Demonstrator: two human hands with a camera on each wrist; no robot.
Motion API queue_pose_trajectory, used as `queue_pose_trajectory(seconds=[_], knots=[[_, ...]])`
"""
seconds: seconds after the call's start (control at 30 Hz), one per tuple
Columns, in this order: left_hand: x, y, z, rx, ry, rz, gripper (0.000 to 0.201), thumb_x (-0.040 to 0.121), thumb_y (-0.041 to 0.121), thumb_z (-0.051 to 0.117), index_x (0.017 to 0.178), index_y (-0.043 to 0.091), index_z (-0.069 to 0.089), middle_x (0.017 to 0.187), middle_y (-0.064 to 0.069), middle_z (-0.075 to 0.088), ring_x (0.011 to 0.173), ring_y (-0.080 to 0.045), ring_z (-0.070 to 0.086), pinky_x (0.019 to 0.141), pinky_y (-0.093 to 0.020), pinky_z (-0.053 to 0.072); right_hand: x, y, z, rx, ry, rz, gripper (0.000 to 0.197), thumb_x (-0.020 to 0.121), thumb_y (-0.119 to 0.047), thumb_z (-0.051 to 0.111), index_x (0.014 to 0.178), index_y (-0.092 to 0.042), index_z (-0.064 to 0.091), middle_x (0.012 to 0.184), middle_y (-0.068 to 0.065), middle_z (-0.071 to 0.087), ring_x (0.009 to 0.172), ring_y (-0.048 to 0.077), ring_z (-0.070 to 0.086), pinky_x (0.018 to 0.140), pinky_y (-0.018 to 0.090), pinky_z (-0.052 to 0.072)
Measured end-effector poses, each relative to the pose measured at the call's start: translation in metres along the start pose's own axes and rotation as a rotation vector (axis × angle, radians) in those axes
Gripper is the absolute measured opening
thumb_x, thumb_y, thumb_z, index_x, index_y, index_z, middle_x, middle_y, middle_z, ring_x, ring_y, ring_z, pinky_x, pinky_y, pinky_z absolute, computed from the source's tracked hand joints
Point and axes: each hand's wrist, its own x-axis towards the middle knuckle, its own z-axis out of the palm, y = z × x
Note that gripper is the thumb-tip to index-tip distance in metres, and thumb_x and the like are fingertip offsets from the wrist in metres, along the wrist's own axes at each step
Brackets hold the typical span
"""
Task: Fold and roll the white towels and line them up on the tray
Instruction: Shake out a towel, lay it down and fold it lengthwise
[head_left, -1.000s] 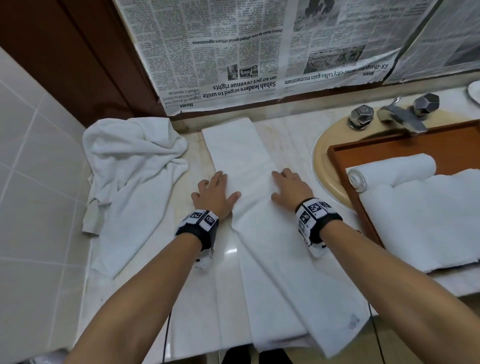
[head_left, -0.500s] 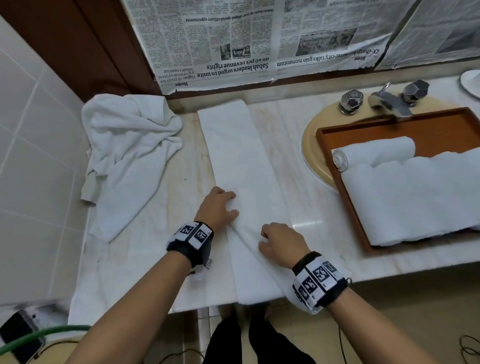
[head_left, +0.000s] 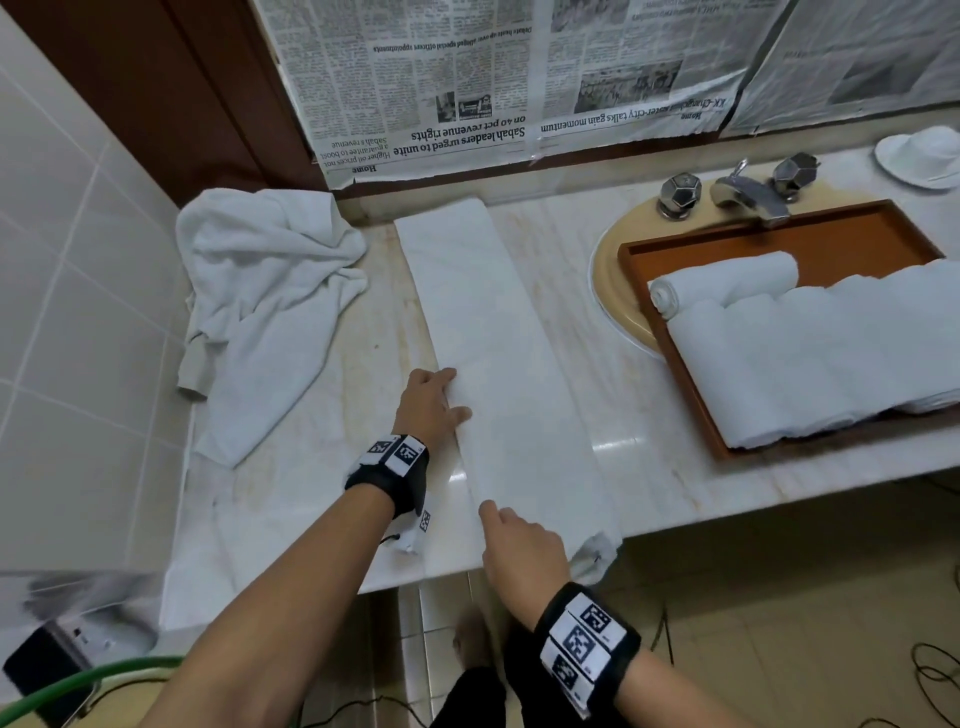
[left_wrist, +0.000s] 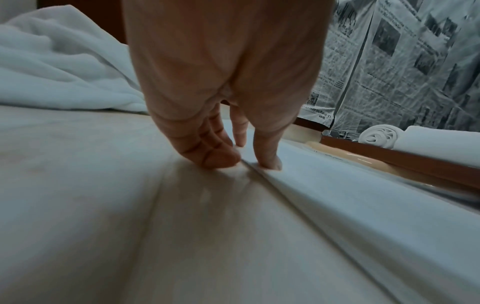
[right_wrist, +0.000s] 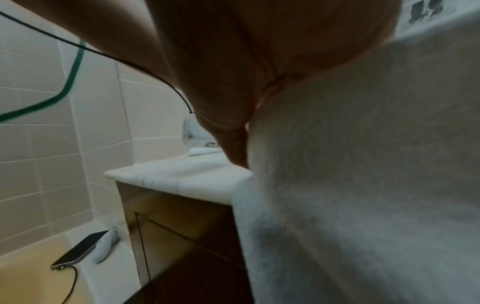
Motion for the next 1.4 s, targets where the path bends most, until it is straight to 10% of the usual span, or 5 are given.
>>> queue_pose_trajectory(seconds=[0.47,0.7,0.9,1.13,1.4], knots=[[-0.012,-0.002,0.005,-0.005,0.02,0.03,0.059,0.095,0.023,0.063,0.149,0.014,0.041,0.14,-0.011,0.036,0.124,-0.026,0.048,0.103,-0.029,0.037,-0.056,0.029,0.054,0.205,-0.083,0.106,0.034,0.093,-0.025,0.055,0.121,-0.019,0.037,0.118,0.003,0.052,0.098,0.028,0.06,0.076,0.037,0.045],[-0.047,-0.011,0.02,0.221,-0.008,0.12,0.062,0.093,0.046,0.059,0.148,0.025,0.039,0.152,-0.003,0.031,0.135,-0.029,0.031,0.107,-0.046,0.035,0.005,0.067,-0.01,0.233,0.377,-0.15,0.045,0.09,-0.047,0.039,0.117,-0.017,0.056,0.111,0.0,0.057,0.099,0.019,0.054,0.084,0.038,0.048],[-0.05,-0.006,0.037,0.484,-0.065,0.043,0.076,0.094,0.071,0.03,0.157,0.038,0.001,0.165,0.016,-0.009,0.152,-0.024,-0.002,0.115,-0.053,0.017,0.098,0.095,-0.055,-0.077,0.186,-0.181,0.062,0.1,-0.048,0.033,0.154,-0.019,0.023,0.163,-0.002,0.015,0.15,0.021,0.013,0.117,0.04,0.021],[-0.019,0.002,0.03,0.47,-0.022,-0.036,0.069,0.099,0.065,0.019,0.156,0.039,-0.008,0.162,0.024,-0.015,0.152,-0.023,-0.01,0.116,-0.056,0.008,0.127,0.097,-0.077,-0.197,0.185,-0.288,0.061,0.098,-0.049,0.039,0.148,-0.015,0.033,0.159,0.003,0.025,0.14,0.027,0.03,0.109,0.041,0.029],[0.033,0.008,0.015,0.454,-0.016,-0.078,0.068,0.099,0.065,0.015,0.156,0.04,-0.012,0.16,0.026,-0.017,0.152,-0.021,-0.013,0.118,-0.058,0.002,0.191,0.104,-0.08,-0.198,0.114,-0.322,0.09,0.078,-0.065,-0.012,0.157,-0.021,-0.006,0.164,-0.004,-0.014,0.151,0.016,-0.012,0.12,0.039,-0.005]])
